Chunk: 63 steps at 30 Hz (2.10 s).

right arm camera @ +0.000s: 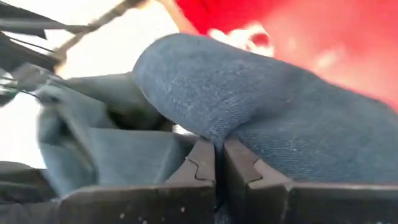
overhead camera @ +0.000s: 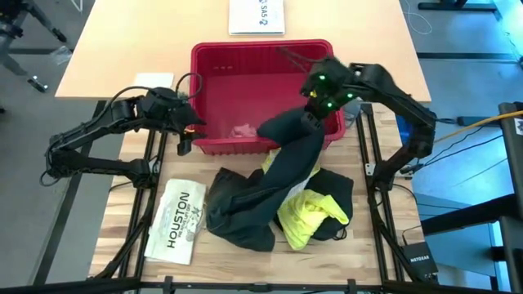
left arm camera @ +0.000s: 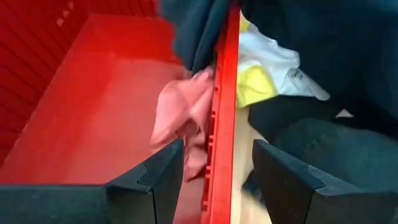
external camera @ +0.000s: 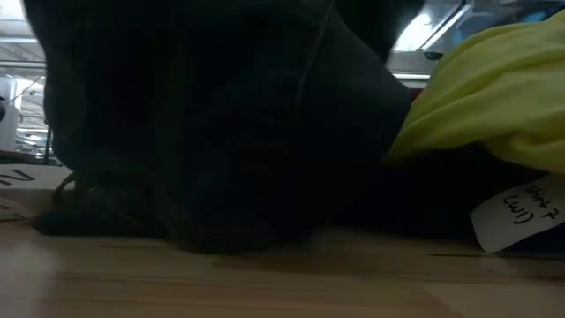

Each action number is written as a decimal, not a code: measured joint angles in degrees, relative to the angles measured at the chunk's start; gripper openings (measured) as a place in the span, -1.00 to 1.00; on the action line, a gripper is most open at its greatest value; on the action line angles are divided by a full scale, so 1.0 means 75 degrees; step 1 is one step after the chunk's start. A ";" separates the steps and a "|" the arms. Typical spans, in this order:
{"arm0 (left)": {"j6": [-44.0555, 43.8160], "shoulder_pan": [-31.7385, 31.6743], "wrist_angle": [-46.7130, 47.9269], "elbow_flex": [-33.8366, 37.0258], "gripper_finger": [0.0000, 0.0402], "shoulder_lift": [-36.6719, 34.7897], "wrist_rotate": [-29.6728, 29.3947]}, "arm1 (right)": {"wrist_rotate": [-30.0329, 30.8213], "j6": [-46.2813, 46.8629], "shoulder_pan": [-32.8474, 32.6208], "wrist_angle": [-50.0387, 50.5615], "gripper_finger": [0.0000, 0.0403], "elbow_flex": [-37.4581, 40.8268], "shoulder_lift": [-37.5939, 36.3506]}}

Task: Fold laundry
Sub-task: Remove the black jean from the red bin, then remove the pink panty from the red bin

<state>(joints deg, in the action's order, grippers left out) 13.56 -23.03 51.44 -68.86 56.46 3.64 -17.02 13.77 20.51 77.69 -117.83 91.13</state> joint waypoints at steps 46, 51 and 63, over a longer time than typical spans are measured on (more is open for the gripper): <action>-0.0443 0.0015 -0.0117 0.0000 -0.09 0.0004 -0.0035 | -0.3976 0.2076 -0.1862 -0.5708 -0.05 0.0925 0.1598; -0.0434 0.0015 -0.0131 0.0000 -0.09 0.0004 -0.0035 | -0.2402 0.2108 -0.0943 -0.5570 -0.02 0.0926 0.1487; -0.0320 0.0017 -0.0769 0.0000 -0.09 0.0004 -0.0342 | -0.1961 0.1024 0.1690 -0.3531 -0.10 0.0943 0.2454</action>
<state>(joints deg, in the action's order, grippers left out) 11.16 -22.90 45.67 -68.86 56.49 1.08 -31.73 21.45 33.18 51.21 -110.75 109.54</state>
